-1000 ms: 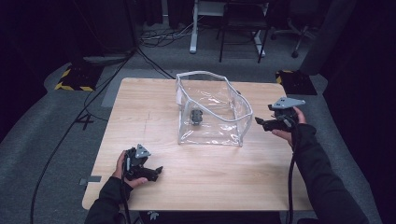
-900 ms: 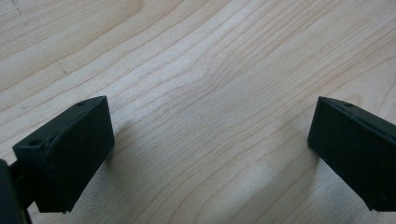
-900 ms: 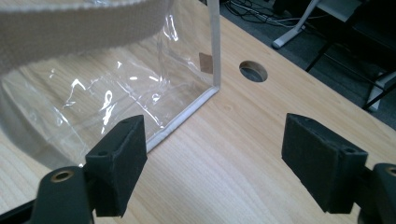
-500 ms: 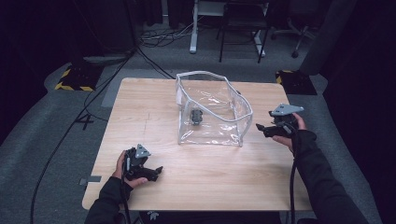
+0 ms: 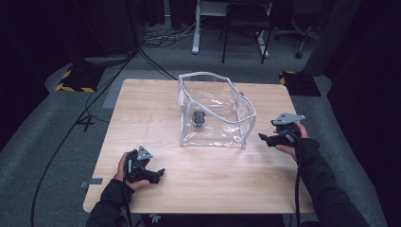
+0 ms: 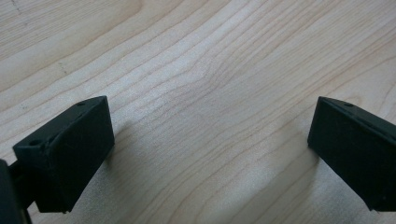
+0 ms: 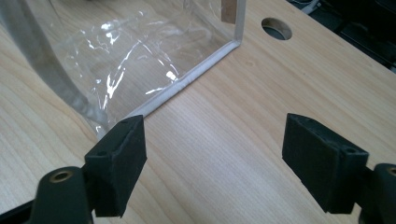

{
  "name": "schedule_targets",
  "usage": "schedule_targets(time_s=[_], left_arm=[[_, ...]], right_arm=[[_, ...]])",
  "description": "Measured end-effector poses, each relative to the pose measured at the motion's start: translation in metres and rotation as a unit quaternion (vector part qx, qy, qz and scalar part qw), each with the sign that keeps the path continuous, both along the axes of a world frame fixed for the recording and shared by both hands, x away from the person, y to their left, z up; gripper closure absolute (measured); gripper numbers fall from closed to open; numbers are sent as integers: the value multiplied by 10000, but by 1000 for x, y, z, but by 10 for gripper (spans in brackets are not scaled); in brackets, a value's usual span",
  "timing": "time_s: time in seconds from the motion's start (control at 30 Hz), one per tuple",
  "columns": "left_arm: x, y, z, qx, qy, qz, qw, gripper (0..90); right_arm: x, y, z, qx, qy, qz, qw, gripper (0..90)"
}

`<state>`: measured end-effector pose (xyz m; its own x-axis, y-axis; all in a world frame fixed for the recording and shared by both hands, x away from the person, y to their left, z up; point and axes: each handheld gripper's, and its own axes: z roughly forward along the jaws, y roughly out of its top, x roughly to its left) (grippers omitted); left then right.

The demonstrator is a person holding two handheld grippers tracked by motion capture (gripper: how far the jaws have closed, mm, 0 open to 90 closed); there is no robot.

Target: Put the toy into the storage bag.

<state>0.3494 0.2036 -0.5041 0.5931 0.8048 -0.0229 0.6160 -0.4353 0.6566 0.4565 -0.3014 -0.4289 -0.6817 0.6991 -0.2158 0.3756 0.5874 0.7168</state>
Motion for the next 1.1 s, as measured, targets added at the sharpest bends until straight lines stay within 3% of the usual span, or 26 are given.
schedule_targets(time_s=[0.53,1.1], left_arm=[[0,0,0,1,1,4,10000,6],[0,0,0,2,1,3,10000,6]], right_arm=[[-11,-8,-24,-125,208,18,9997,218],[-28,-14,-37,-169,338,6,9993,205]])
